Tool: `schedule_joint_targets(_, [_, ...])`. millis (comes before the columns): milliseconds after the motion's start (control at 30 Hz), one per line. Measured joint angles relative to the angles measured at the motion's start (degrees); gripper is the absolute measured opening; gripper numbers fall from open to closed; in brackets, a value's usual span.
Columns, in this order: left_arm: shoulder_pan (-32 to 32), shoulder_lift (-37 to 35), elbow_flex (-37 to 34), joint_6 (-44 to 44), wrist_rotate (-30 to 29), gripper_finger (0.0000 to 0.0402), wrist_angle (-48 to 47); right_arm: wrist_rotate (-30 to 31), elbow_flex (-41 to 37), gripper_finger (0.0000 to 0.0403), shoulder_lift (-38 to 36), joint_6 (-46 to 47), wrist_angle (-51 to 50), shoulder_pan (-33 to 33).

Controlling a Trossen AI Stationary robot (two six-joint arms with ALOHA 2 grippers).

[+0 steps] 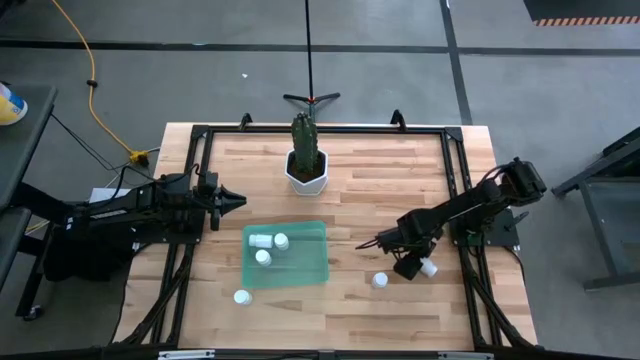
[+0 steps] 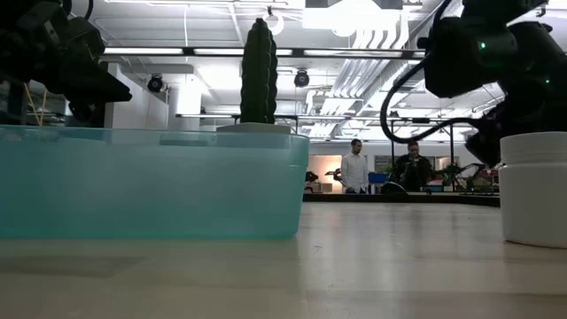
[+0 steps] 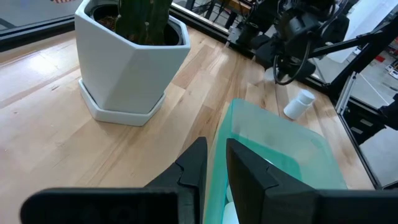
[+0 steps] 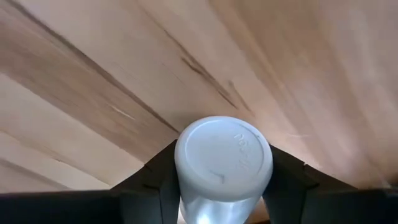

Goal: Pick and place pill bottles into a basket
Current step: Put the white pill bottle into the green bin

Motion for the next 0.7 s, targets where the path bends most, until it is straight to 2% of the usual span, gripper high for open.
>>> schedule_joint_targets(167, [0.01,-0.01,0.00,0.00,0.00,0.0097,0.00,1.90,2.95,0.0162,0.00,-0.28,-2.37,0.00])
schedule_joint_targets(400, [-0.01,-0.02,0.00,0.00,0.00,0.0097,0.00,8.16,8.23,0.0161,0.00,-0.22,-3.61,-0.02])
schedule_joint_targets(700, [0.00,0.00,0.07,-0.01,0.00,0.0097,0.00,17.77,12.13,0.0161,-0.02,2.76,3.67,-0.61])
